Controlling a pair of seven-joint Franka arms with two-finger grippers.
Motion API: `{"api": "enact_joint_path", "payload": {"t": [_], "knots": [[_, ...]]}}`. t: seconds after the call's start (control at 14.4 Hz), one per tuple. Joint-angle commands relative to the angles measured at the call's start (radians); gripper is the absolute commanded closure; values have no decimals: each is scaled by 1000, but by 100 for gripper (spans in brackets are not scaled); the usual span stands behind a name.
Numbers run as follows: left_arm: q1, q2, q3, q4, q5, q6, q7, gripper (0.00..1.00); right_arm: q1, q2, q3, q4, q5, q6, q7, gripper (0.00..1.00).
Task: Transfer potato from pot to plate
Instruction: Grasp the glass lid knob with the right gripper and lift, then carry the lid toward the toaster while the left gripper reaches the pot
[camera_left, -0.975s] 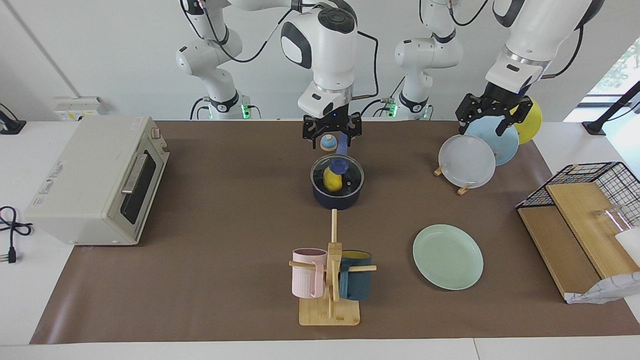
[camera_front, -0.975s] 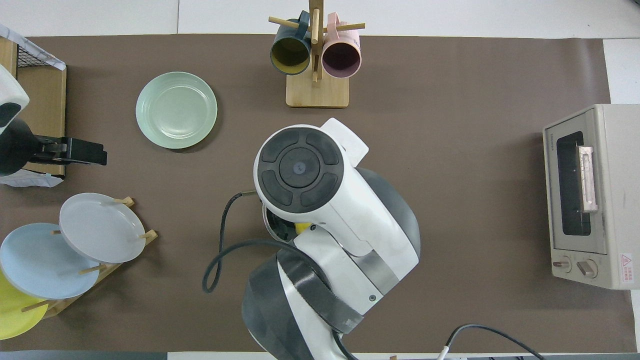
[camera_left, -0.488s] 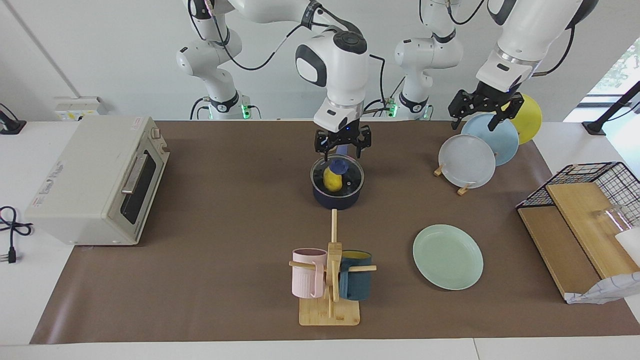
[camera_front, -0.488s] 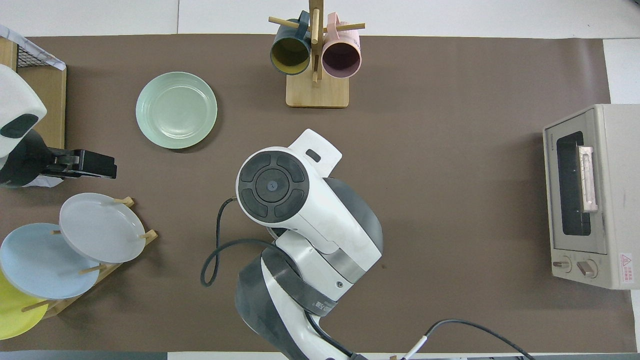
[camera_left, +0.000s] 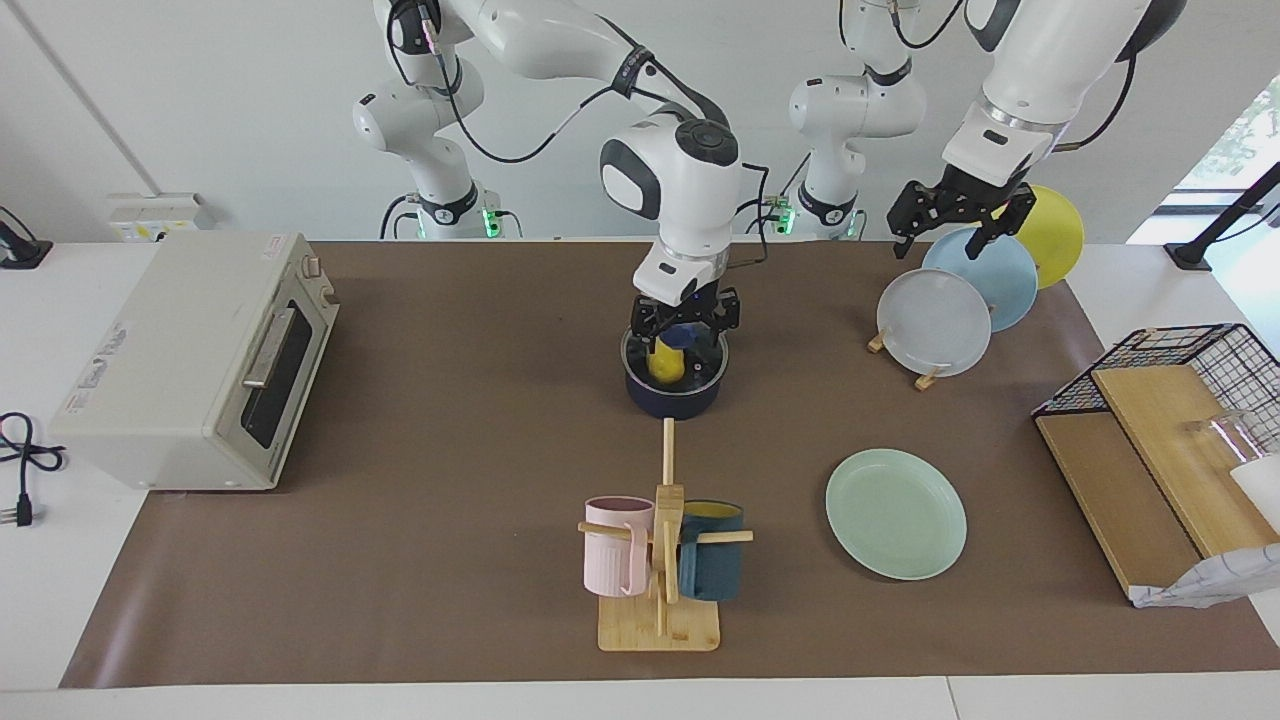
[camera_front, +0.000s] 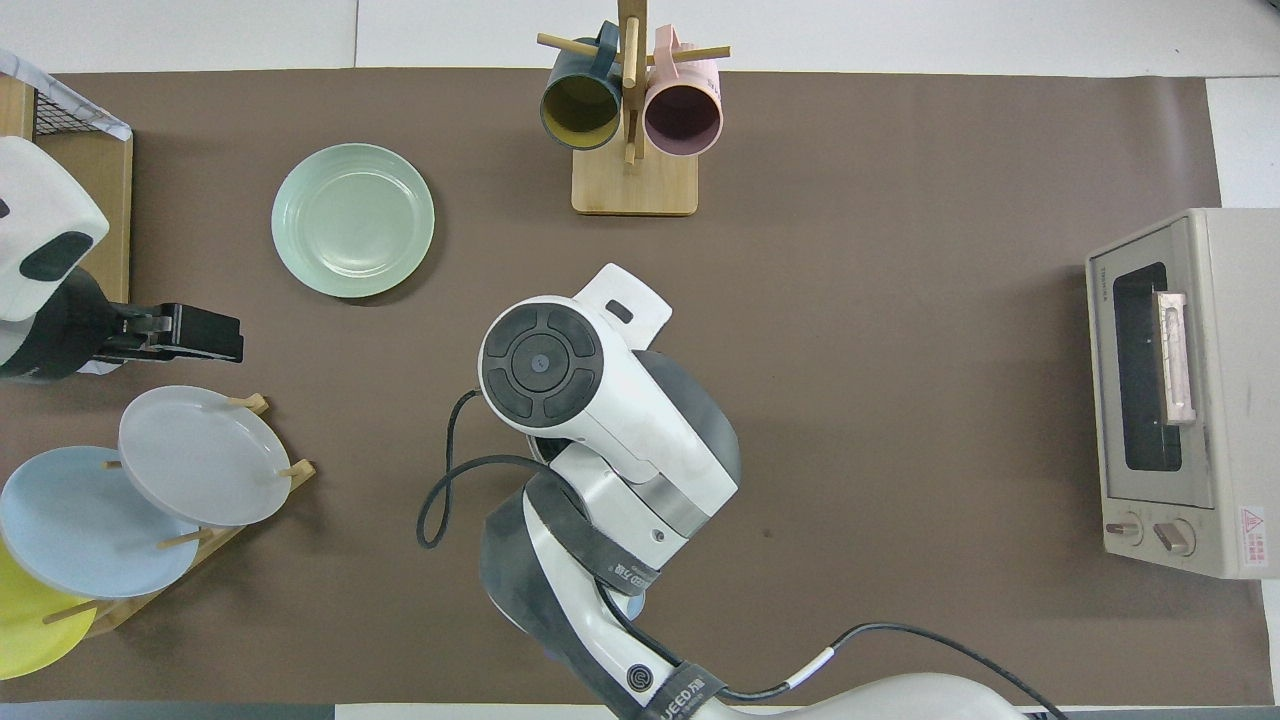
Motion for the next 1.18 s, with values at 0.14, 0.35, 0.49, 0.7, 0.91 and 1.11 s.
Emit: {"api": "enact_joint_path", "payload": {"t": [0.14,0.35,0.49,0.7,0.91,1.11], "knots": [[-4,-26,7,-32,-10,41,-65,0,-2,-42,7,-78,-16,29,9,0],[-1,-37,7,-59,-12,37,-56,0,14,-45,12,-89,-16,29,9,0],[-10,-50,7,-82,-12,34,-56,0,21,-48,12,-90,-16,28,9,0],[-38,-69,7,-109,-12,35,-56,0,23,-57,12,-110,-16,28,1,0],[-47,-70,7,-111,-12,37,-56,0,23,-59,12,-112,-17,28,-5,0],[-46,-70,7,-117,-12,34,-56,0,23,-59,12,-113,-16,26,-5,10]]}}
